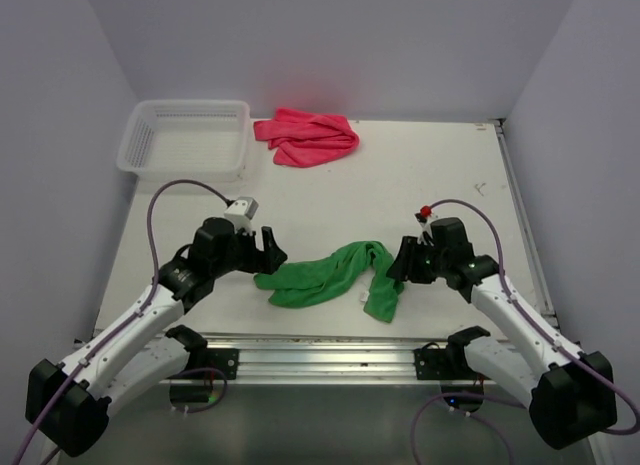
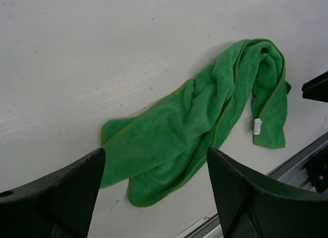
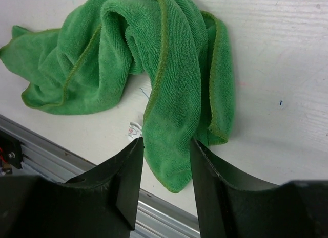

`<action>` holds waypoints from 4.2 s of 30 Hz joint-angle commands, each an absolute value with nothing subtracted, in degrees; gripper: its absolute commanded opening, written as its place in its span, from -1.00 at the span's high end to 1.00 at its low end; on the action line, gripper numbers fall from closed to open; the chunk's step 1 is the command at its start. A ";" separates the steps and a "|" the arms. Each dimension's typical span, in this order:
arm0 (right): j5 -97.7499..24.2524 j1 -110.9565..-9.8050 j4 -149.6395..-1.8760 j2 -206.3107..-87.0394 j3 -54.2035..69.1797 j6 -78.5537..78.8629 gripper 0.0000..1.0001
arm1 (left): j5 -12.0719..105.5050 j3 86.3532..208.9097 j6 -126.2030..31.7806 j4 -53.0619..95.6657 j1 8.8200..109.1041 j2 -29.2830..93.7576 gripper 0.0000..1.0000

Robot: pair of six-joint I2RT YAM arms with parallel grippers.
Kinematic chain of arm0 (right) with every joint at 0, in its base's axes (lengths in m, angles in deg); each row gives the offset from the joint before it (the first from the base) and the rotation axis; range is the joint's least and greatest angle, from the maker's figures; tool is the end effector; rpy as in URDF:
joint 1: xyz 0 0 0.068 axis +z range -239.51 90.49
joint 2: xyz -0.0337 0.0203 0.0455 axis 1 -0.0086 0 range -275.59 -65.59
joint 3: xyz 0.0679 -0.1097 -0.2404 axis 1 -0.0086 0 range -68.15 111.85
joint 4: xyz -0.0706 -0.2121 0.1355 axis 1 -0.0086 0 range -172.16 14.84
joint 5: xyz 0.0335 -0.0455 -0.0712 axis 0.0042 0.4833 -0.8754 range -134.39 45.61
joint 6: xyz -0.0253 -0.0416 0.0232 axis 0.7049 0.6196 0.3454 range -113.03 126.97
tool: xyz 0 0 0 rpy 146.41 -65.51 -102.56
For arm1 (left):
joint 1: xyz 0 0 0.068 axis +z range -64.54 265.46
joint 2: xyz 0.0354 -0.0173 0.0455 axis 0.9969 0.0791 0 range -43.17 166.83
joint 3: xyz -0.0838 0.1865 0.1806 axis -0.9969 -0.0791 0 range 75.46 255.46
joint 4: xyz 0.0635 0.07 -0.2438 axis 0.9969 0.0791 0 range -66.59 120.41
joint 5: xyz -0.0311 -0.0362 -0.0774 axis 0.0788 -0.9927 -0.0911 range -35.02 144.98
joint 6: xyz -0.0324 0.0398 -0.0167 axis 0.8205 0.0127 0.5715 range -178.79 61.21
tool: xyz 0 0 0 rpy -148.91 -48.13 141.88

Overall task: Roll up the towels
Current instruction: Move the towel to the center of the board, then flatten the towel

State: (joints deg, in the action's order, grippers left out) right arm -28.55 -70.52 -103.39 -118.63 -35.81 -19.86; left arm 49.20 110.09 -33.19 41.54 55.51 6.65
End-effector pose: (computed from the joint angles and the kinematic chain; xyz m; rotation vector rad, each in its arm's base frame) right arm 0.1696 0.0686 0.2124 0.0410 2.5030 0.6848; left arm 0.1658 -0.0995 0.2487 0.1450 2.2212 -0.6584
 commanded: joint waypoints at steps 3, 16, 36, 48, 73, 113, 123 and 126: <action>-29.78 -68.08 -96.44 -124.21 -36.95 -20.45 0.06 | 48.55 106.32 -23.03 36.33 52.95 4.90 -0.65; -46.83 -64.90 -92.39 -143.45 -26.85 -20.81 0.97 | 58.75 104.20 -22.93 34.57 42.57 12.64 -0.63; -44.65 -72.46 -98.98 -162.54 -0.73 -12.28 0.25 | 70.53 111.23 -28.73 38.78 26.85 27.14 -0.42; -41.67 -74.57 -98.63 -162.89 -1.44 -12.02 0.16 | 80.46 110.88 -24.25 43.53 18.84 30.56 -0.30; -44.30 -74.39 -100.22 -151.58 -8.53 -11.40 0.00 | 89.50 116.49 -20.04 48.10 16.91 34.09 1.00; -66.72 -53.65 -95.12 -158.84 -14.18 -6.30 0.37 | 85.92 119.94 -27.68 47.14 32.99 23.01 1.00; -71.63 -52.24 -95.03 -160.34 -13.83 -6.65 0.10 | 85.12 119.32 -28.38 45.12 33.08 24.50 1.00; -74.26 -51.10 -95.46 -158.94 -13.83 -6.92 0.06 | 85.04 119.23 -28.38 44.85 33.08 24.86 1.00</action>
State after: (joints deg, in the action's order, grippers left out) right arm -69.38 -52.21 -96.79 -160.25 -15.00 -6.46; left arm 85.00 119.60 -27.98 47.96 32.84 24.53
